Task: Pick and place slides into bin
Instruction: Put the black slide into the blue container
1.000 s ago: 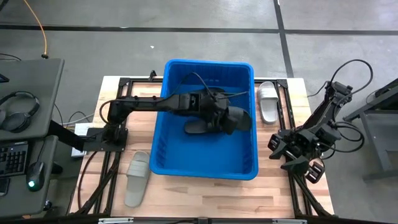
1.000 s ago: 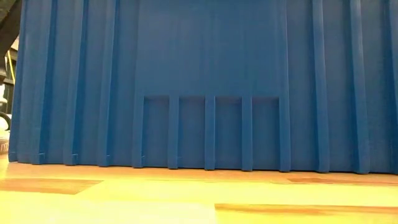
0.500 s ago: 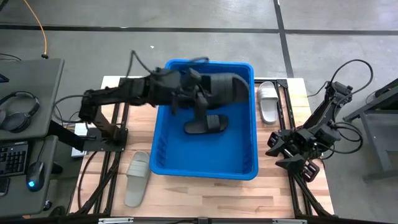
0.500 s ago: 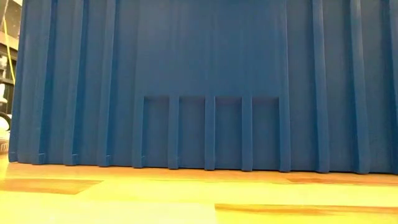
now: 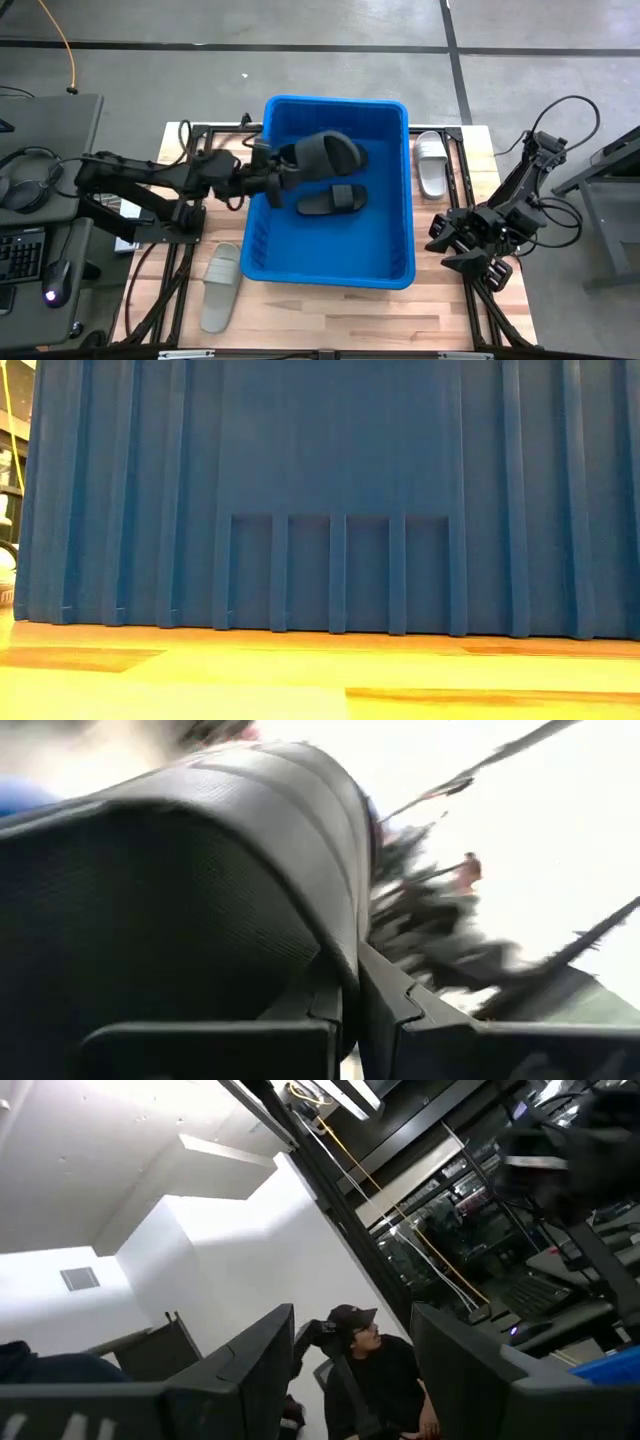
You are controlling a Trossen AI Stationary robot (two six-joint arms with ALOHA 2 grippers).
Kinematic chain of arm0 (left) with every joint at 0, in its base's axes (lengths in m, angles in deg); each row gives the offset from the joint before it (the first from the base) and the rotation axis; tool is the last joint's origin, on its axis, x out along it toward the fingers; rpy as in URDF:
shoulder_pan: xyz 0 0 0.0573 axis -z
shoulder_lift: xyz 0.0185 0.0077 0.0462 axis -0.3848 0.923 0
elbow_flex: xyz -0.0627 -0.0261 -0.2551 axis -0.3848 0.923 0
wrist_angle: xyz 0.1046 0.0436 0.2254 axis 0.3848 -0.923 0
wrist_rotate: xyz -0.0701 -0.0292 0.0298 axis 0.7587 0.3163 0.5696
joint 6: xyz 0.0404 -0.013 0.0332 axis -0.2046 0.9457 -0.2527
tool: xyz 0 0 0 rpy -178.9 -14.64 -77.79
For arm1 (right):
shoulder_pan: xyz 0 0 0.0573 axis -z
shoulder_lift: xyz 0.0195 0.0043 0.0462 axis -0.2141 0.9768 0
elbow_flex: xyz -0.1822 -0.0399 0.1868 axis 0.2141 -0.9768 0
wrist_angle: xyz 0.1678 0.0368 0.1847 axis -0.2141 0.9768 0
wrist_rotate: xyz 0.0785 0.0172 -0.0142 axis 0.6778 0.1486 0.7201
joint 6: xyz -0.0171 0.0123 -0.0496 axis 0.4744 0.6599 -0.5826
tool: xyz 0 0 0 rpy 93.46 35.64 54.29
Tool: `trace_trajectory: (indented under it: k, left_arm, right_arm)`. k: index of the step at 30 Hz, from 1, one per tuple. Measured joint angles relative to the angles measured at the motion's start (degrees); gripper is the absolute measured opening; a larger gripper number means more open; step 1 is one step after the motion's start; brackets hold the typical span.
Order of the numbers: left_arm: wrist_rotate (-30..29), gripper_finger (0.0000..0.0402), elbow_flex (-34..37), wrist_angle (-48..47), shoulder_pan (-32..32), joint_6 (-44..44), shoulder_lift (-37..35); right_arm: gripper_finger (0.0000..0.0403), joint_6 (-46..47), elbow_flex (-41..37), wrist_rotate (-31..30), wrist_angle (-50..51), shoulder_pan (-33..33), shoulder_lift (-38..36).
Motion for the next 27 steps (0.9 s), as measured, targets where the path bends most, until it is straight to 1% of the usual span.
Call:
trace_trajectory:
  k: [2, 4, 6, 7, 8, 9, 10, 12, 15, 17, 18, 20, 23, 25, 27]
  left_arm:
    - [0.42, 0.0, 1.14, -3.89, -0.88, 4.22, 0.53]
    - [2.93, 0.0, 1.92, -7.02, -2.07, 7.06, 1.04]
    - [5.71, 0.0, 0.66, -4.31, -3.49, 11.25, 1.87]
    - [6.12, 0.0, 0.51, -5.08, -3.83, 13.74, 1.77]
    - [6.09, 0.0, 0.74, -8.0, -4.02, 16.46, 1.96]
    - [5.99, 0.0, 0.88, -10.09, -4.4, 18.98, 2.98]
    - [6.69, 0.0, 0.86, -10.11, -4.89, 20.6, 4.46]
    - [9.22, 0.0, 1.46, -11.43, -6.08, 21.74, 7.24]
    - [15.7, 0.0, 0.73, -3.46, -8.18, 24.03, 11.28]
    - [18.11, 0.0, 0.74, -3.41, -9.57, 28.36, 13.87]
    - [18.98, 0.0, 0.79, -3.62, -9.86, 30.12, 15.72]
    - [19.77, 0.0, 1.44, -5.03, -10.91, 30.78, 18.67]
    - [21.25, 0.0, 0.87, -1.29, -11.91, 31.03, 20.64]
    - [22.2, 0.0, 0.77, -0.71, -12.81, 31.86, 21.97]
    - [23.17, 0.0, 1.02, -2.09, -13.58, 32.18, 24.24]
  right_arm:
    - [0.0193, 0.6, 0.0, -1.48, 0.5, 0.37, 0.03]
    - [0.0193, 0.89, 0.0, -2.69, 1.02, 0.73, 0.02]
    - [0.0193, 0.83, 0.0, -4.06, 1.46, 0.94, 0.04]
    - [0.0193, 0.83, 0.0, -4.11, 1.46, 0.96, 0.04]
    - [0.0193, 0.85, 0.0, -4.11, 1.46, 0.93, 0.02]
    - [0.0193, 0.81, 0.0, -4.07, 1.48, 0.93, 0.02]
    - [0.0193, 0.74, 0.0, -4.05, 1.57, 0.91, 0.04]
    - [0.0193, 0.73, 0.0, -4.07, 2.0, 0.91, 0.04]
    - [0.0193, 0.72, 0.0, -4.1, 3.01, 0.94, 0.11]
    - [0.0193, 1.14, 0.02, -4.42, 3.31, 1.06, 0.05]
    - [0.0193, 1.16, 0.02, -4.64, 3.64, 1.06, 0.12]
    - [0.0193, 1.63, 0.02, -4.46, 3.7, 1.06, 0.26]
    - [0.0193, 2.21, 0.02, -4.44, 4.06, 1.04, 0.33]
    - [0.0193, 2.16, 0.02, -4.44, 4.04, 1.04, 0.35]
    - [0.0193, 2.15, 0.02, -4.44, 4.05, 1.04, 0.37]
